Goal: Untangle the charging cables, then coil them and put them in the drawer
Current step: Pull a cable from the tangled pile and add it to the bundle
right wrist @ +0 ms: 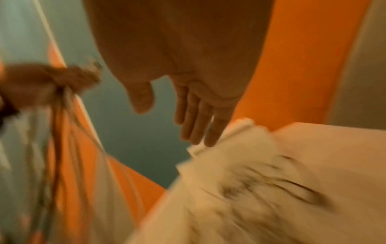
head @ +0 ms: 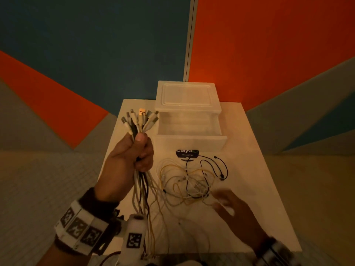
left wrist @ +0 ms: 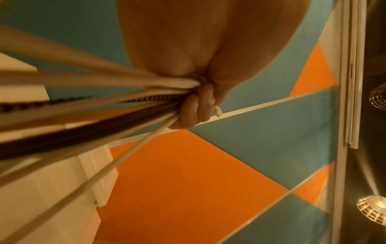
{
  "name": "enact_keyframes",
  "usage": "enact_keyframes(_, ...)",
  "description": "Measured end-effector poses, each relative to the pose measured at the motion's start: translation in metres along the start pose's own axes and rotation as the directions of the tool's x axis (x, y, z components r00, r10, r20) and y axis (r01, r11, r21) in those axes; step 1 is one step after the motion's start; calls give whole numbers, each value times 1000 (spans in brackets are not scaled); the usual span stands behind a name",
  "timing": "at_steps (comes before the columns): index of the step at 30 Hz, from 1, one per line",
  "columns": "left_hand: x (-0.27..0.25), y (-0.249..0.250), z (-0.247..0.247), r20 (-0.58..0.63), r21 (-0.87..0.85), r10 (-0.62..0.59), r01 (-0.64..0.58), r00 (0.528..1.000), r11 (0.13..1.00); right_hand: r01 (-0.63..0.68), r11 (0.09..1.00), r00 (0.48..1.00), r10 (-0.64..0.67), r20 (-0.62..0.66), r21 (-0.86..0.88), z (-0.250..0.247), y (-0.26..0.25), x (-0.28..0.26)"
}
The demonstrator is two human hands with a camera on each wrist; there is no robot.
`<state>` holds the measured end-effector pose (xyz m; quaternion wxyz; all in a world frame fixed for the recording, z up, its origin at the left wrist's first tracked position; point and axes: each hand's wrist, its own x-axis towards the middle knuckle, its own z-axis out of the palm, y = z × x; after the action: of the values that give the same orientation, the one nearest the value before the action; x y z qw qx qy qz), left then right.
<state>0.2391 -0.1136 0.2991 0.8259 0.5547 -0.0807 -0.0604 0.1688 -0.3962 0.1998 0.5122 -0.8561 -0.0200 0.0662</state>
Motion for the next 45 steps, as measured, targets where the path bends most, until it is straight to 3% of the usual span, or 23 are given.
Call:
enact_keyframes(1,-2,-3,4,4,-1,-10,10,1000,1000,46,990,990,-64,129,134,9,-31,17)
enact_keyframes(3,-7,-7,13,13,26,-19,19,1000,1000,175,943,930,-253,266,283,34,-71,45)
enact_keyframes(5,-10,-9,19,3,55,-29,28,1000,998,136,920,842,-303,446,368,58,-99,61)
enact_keyframes(7,-11,-9,17,-1,39,-46,46,999,998,87,934,744,-292,601,346,99,-98,65)
enact_keyframes(8,-12,-9,13,-3,27,-51,51,999,998,-4,942,705,-236,669,336,115,-88,62)
enact_keyframes(11,-20,-13,-3,-49,-10,-88,87,995,996,-212,904,625,-167,762,372,141,-59,44)
enact_keyframes(13,-31,-20,-10,-83,-48,-127,123,989,991,-306,896,532,-120,838,322,147,-39,38)
enact_keyframes(14,-36,-22,-13,-93,-64,-141,135,986,989,-305,901,524,-112,844,309,143,-28,40)
enact_keyframes(15,-41,-23,-15,-102,-76,-149,142,984,987,-375,869,526,-86,846,322,137,-18,43)
enact_keyframes(17,-46,-21,-19,-119,-89,-142,132,983,987,-543,733,603,1,798,410,120,6,50)
enact_keyframes(18,-48,-18,-20,-125,-93,-136,125,983,988,-503,767,692,81,717,399,111,23,55)
enact_keyframes(19,-50,-16,-20,-127,-93,-130,119,983,989,-372,884,787,139,601,282,103,41,59)
enact_keyframes(20,-51,-14,-20,-127,-93,-129,117,983,989,-209,977,832,153,533,46,98,58,61)
enact_keyframes(21,-52,-13,-19,-126,-93,-130,119,983,989,-55,969,823,180,539,-240,96,74,61)
enact_keyframes(23,-51,-14,-16,-118,-93,-132,122,984,988,247,750,757,246,605,-614,102,102,56)
enact_keyframes(25,-49,-15,-15,-113,-95,-127,117,985,989,479,510,756,174,631,-715,109,120,47)
enact_keyframes(28,-47,-13,-16,-114,-97,-111,100,987,990,536,373,775,137,617,-757,112,125,43)
enact_keyframes(32,-44,-4,-16,-107,-76,-69,61,992,995,585,384,783,-39,620,-714,102,127,41)
enact_keyframes(34,-41,-3,-17,-113,-62,-58,51,992,997,499,597,841,-158,518,-628,88,105,41)
enact_keyframes(36,-37,-7,-17,-112,-39,-50,46,992,998,371,820,909,-224,352,-436,72,74,41)
enact_keyframes(38,-30,-14,-16,-115,-14,-54,53,992,999,273,947,948,-235,213,-169,55,35,43)
enact_keyframes(42,-12,-23,-8,-161,16,-63,66,985,998,341,925,939,-330,-92,166,27,-38,67)
enact_keyframes(45,0,-24,5,-203,104,-10,32,979,994,374,876,925,-332,-184,305,13,-82,87)
